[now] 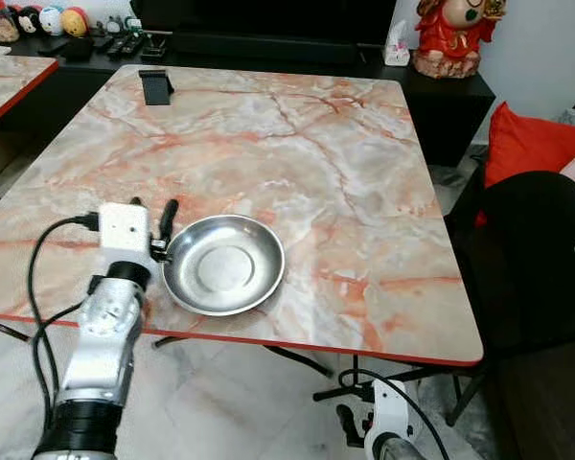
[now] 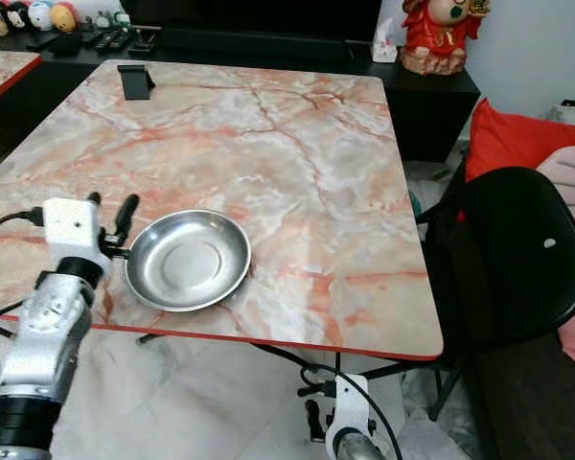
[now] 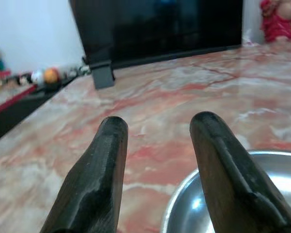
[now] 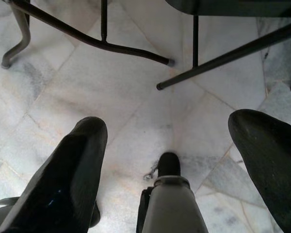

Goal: Setting the table

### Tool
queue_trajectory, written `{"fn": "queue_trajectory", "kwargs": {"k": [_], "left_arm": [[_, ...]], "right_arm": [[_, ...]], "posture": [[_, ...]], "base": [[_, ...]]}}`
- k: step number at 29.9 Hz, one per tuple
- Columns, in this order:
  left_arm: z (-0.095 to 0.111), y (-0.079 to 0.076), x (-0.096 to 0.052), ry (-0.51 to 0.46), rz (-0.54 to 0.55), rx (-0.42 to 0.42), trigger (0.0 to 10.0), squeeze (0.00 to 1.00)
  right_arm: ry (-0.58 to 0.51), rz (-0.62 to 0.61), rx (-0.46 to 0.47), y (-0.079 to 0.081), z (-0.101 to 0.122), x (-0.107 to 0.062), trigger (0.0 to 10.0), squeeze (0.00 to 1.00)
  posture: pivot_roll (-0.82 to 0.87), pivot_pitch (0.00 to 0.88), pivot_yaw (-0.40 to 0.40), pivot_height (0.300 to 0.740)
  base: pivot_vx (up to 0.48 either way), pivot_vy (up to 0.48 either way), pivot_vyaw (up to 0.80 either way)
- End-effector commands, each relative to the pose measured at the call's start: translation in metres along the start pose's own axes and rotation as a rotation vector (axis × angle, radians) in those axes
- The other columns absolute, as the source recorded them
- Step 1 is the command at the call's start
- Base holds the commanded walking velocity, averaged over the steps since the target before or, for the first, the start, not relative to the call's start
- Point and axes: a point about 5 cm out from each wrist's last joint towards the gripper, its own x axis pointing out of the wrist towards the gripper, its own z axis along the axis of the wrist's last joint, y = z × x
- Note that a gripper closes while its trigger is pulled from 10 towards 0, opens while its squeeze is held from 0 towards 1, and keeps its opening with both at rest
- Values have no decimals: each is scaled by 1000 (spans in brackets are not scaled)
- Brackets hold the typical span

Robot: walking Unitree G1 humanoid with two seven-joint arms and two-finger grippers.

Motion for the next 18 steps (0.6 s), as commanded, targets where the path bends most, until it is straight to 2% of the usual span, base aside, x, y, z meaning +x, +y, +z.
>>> {"fn": "queue_trajectory", "kwargs": {"k": [1,7,13,18], "left_arm": [[-7,-3,-4,14,14,8,10000,0],[-4,-4,-2,-34,98,-52,10000,0],[-6,-7,-2,-31,92,-39,10000,0],[-6,0,1,-32,130,-71,10000,0]], "right_arm": [[-2,-12,13,-1,-2,-1,10000,0],[2,-16,11,-2,-3,-1,10000,0],[3,-15,10,-2,-4,-1,10000,0],[2,-19,15,-1,-4,-1,10000,0]], "posture": [[-11,8,-51,740],[-2,0,-56,740],[-2,0,-54,740],[-2,0,-44,740]], "base": [[0,0,0],[0,50,0],[0,480,0],[0,480,0]]}}
